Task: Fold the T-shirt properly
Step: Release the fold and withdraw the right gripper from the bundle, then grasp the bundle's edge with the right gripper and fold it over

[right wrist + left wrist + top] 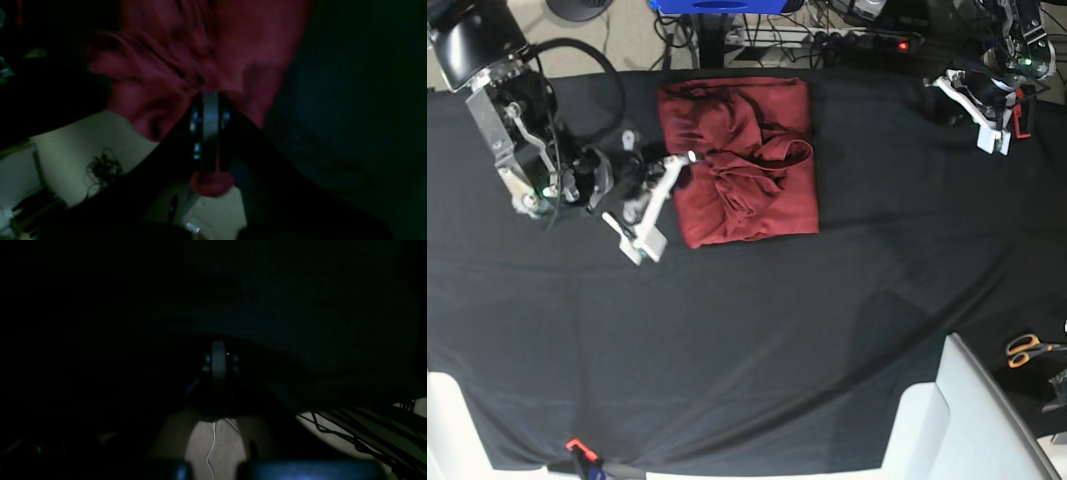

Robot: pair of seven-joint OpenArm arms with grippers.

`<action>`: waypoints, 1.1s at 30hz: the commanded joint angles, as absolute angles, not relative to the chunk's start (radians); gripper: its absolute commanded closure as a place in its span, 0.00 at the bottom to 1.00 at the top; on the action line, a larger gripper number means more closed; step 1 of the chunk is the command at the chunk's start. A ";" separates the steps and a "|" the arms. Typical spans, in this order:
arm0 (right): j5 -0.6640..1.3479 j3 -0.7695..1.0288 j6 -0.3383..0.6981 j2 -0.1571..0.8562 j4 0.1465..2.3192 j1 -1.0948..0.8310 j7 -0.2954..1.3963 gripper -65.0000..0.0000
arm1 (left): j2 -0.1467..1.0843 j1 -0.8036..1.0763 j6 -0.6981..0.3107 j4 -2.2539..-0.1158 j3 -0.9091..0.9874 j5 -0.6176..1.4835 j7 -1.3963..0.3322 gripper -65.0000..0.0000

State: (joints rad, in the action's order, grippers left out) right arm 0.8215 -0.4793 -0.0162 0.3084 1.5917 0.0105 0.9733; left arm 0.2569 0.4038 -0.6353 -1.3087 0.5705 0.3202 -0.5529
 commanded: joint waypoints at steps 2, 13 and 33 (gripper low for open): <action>0.835 -0.513 -0.010 0.308 1.604 0.027 0.932 1.00 | 0.269 0.410 -0.634 -1.317 0.575 0.317 -0.553 1.00; 0.837 -0.575 -0.010 0.271 1.481 0.030 0.888 0.99 | 0.271 0.415 -0.636 -1.317 0.575 0.317 -0.553 1.00; 0.837 -0.575 -0.010 0.127 1.343 0.173 0.888 0.99 | 0.252 0.415 -0.638 -1.328 0.573 0.321 -0.555 1.00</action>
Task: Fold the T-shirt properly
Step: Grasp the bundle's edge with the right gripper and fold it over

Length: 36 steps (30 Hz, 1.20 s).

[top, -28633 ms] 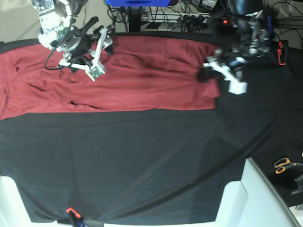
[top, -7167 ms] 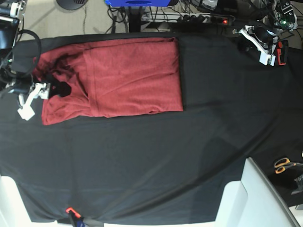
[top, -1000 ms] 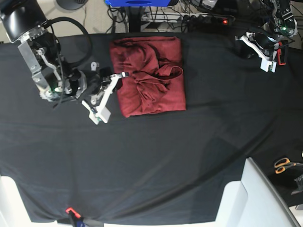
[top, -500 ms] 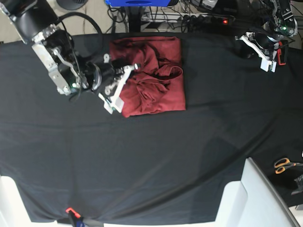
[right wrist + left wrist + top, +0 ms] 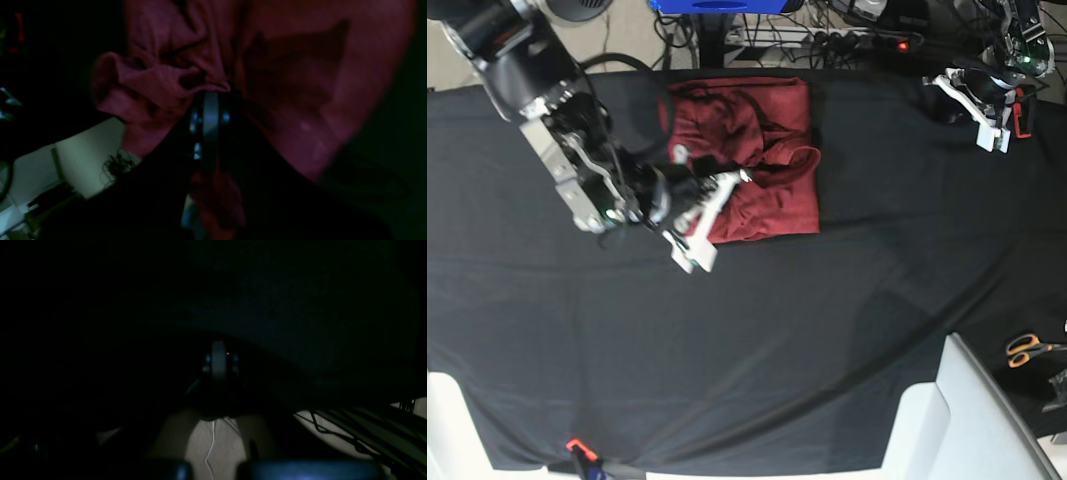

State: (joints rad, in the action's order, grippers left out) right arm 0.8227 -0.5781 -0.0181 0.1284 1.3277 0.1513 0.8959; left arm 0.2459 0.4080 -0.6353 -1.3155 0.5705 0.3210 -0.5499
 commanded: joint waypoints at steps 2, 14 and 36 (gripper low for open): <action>0.837 -0.575 -0.010 0.107 1.310 0.196 0.888 0.99 | 0.251 0.415 -0.638 -1.328 0.573 0.318 -0.555 1.00; 0.835 -0.575 -0.010 -0.008 1.204 0.302 0.823 1.00 | 0.251 0.415 -0.638 -1.326 0.573 0.318 -0.555 1.00; 0.808 -0.575 -0.013 0.174 1.403 0.110 0.851 1.00 | 0.251 0.407 -0.638 -1.326 0.573 0.318 -0.555 1.00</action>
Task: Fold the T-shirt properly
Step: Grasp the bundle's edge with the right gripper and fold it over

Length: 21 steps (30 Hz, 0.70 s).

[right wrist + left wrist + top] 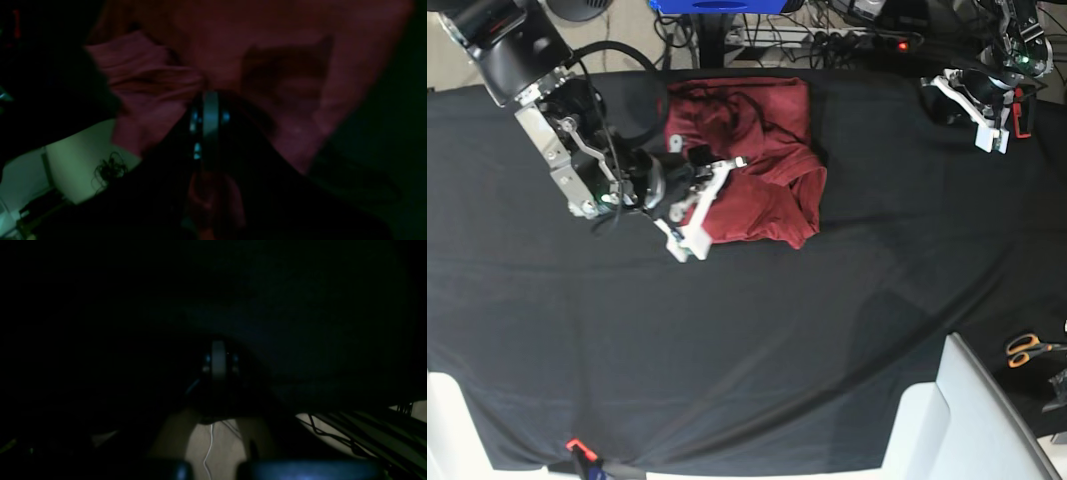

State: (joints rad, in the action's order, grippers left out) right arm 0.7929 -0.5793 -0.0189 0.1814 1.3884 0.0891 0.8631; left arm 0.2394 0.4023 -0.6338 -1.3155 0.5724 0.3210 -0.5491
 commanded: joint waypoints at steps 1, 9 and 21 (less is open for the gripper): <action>0.808 -0.576 -0.013 0.171 1.392 0.110 0.849 1.00 | 0.251 0.407 -0.638 -1.326 0.573 0.317 -0.555 1.00; 0.808 -0.656 -0.010 0.160 1.372 0.094 0.849 1.00 | 0.255 0.414 -0.638 -1.320 0.573 0.317 -0.555 1.00; 0.808 -0.866 -0.018 0.179 1.488 0.081 0.895 1.00 | 0.259 0.412 -0.638 -1.320 0.573 0.317 -0.555 1.00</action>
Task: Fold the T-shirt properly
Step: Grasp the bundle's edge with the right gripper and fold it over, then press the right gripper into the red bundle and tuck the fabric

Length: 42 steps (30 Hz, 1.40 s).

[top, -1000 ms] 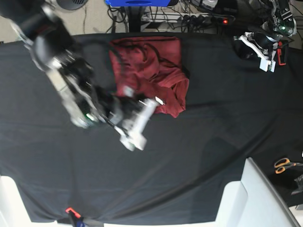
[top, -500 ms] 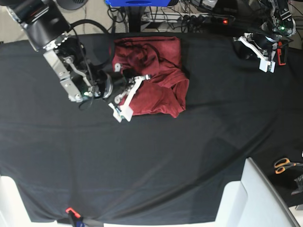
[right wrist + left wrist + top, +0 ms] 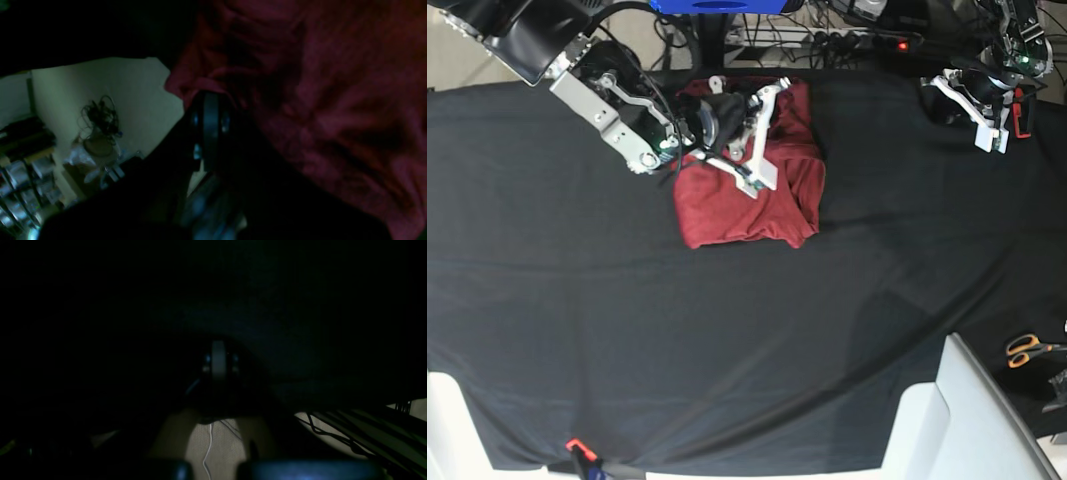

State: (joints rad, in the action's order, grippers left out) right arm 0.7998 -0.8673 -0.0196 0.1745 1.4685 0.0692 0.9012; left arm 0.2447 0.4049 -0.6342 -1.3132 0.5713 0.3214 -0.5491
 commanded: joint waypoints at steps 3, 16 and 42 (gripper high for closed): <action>0.808 -0.868 -0.018 0.186 1.546 0.076 0.926 1.00 | 0.259 0.410 -0.638 -1.320 0.573 0.317 -0.555 1.00; 0.806 -0.773 -0.019 0.194 1.618 0.130 1.026 1.00 | 0.259 0.409 -0.638 -1.319 0.573 0.317 -0.555 1.00; 0.806 -0.960 -0.016 0.096 1.293 0.214 0.854 1.00 | 0.254 0.415 -0.638 -1.319 0.573 0.317 -0.555 1.00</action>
